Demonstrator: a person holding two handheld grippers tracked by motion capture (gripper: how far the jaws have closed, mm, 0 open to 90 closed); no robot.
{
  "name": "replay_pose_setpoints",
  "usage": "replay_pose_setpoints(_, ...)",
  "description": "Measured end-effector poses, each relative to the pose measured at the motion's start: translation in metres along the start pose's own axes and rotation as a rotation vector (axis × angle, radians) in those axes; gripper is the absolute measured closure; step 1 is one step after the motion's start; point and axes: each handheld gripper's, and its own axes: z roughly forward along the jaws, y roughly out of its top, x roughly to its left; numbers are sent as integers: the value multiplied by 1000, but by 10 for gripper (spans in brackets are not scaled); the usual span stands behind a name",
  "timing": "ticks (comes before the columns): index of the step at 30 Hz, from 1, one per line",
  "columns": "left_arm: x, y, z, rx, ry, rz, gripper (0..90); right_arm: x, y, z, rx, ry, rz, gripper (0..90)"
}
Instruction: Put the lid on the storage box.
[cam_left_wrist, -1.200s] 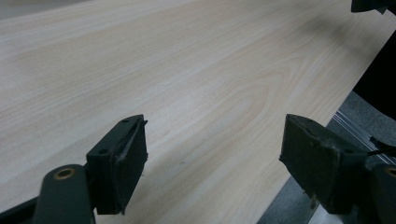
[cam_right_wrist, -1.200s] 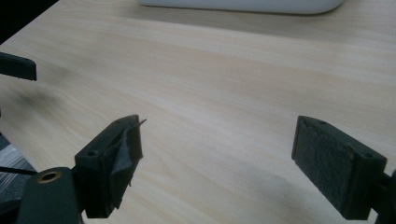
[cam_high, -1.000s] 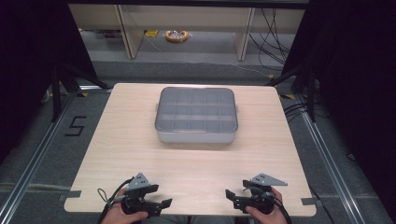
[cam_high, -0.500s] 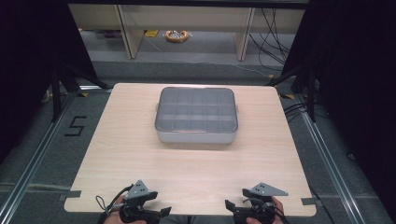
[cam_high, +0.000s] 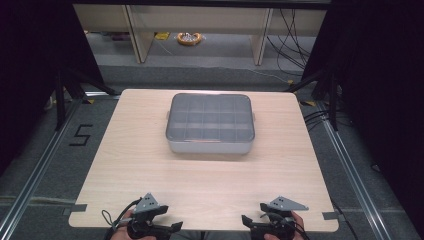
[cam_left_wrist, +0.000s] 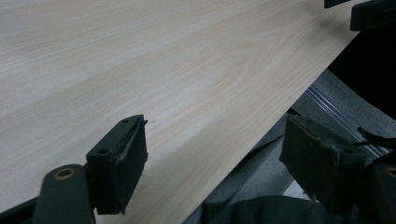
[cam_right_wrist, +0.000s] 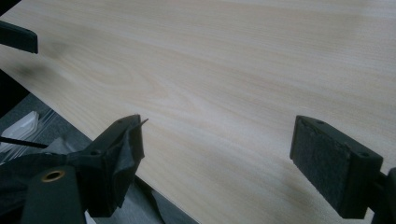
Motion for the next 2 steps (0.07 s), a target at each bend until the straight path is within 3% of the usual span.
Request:
replay_pose_setpoints(1,0,0,0,-2,4,0,223,3,-1,-1,14,0,47,186)
replay_pose_setpoints(2,0,0,0,-4,1,1,223,3,0,0,13,10,42,186)
